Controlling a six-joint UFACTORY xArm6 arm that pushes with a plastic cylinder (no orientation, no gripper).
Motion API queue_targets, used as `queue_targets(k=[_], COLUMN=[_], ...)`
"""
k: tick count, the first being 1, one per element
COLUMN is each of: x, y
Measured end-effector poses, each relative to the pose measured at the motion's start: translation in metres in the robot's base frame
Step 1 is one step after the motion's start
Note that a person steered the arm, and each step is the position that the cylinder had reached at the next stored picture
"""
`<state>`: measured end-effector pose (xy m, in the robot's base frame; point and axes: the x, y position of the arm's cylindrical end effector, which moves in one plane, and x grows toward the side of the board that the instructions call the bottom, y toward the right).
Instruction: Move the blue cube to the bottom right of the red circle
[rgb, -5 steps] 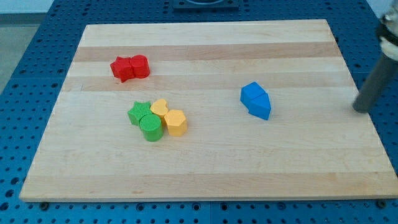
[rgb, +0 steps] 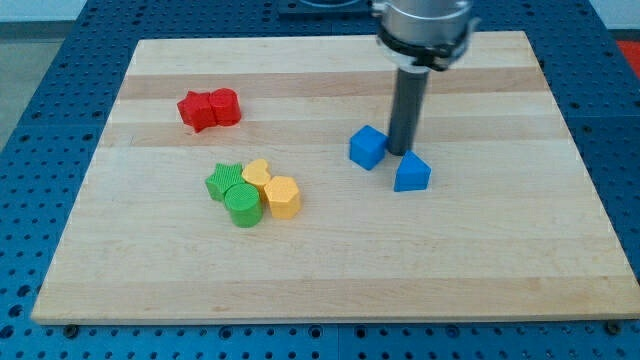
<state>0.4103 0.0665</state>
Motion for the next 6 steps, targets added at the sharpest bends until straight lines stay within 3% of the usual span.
queue_targets(k=[2, 4, 6], x=[-0.028, -0.005, 0.013], y=[-0.068, 0.011, -0.056])
